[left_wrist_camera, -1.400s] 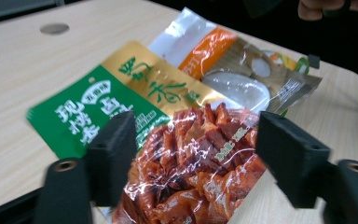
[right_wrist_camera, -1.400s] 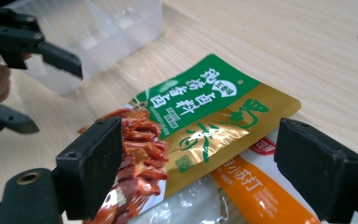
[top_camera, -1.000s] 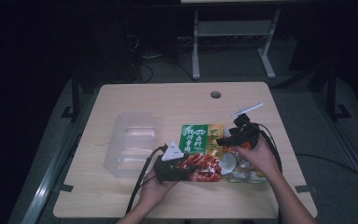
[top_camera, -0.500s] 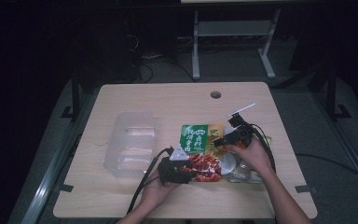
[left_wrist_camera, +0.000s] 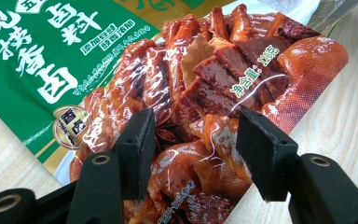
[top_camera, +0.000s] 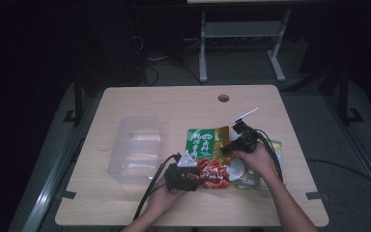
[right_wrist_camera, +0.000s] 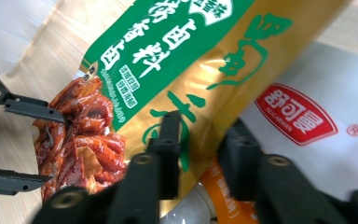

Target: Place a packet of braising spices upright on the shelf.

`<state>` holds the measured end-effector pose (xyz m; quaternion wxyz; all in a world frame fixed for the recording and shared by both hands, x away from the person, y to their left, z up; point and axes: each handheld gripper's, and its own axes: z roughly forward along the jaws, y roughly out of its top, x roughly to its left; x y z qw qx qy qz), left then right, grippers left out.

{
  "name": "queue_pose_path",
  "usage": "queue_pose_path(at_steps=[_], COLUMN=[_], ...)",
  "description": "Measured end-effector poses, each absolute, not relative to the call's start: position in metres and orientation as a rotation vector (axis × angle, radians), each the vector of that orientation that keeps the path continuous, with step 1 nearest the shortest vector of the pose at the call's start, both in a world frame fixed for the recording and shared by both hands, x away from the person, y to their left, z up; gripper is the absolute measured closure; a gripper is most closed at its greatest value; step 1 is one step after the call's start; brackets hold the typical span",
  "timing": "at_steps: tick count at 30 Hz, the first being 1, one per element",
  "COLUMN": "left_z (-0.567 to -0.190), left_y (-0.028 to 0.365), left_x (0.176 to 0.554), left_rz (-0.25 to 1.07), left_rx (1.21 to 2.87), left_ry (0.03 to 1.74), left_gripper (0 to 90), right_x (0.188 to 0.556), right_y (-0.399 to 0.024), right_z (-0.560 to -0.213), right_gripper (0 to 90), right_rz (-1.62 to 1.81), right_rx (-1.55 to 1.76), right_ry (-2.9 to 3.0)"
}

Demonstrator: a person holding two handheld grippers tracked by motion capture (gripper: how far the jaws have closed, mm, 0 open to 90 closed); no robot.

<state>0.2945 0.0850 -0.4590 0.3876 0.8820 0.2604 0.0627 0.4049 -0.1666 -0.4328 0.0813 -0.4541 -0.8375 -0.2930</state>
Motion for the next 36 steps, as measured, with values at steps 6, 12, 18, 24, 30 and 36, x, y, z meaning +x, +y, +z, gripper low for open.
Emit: queue_pose_path(at_steps=[6,12,18,24,30,36], left_z=[-0.458,-0.452,-0.442,-0.433,-0.430,-0.431], left_y=[0.086,0.093,0.105,0.114,0.112,0.111], left_x=[0.295,0.300,0.305,0.306,0.307,0.316], left_rz=[0.163,0.127,0.130,0.142,0.108,0.056], left_rx=[2.236,2.126,2.032,1.943,1.909,1.875], left_ry=[0.674,0.758,0.814,0.857,0.861,0.880], left_gripper=[41.5,27.3,18.7,17.7,16.0,16.3], right_x=[0.402,0.392,0.379,0.357,0.333,0.321], right_y=[-0.166,-0.167,-0.172,-0.179,-0.190,-0.199], right_z=[-0.429,-0.416,-0.397,-0.374,-0.355,-0.345], right_gripper=[89.3,89.9,90.0,90.0,90.0,90.0], right_rz=[-0.933,-1.015,-1.150,-1.295,-1.413,-1.464], right_rx=[-1.305,-1.228,-1.165,-1.081,-0.970,-0.895], right_ry=[-2.528,-2.573,-2.584,-2.605,-2.661,-2.686])
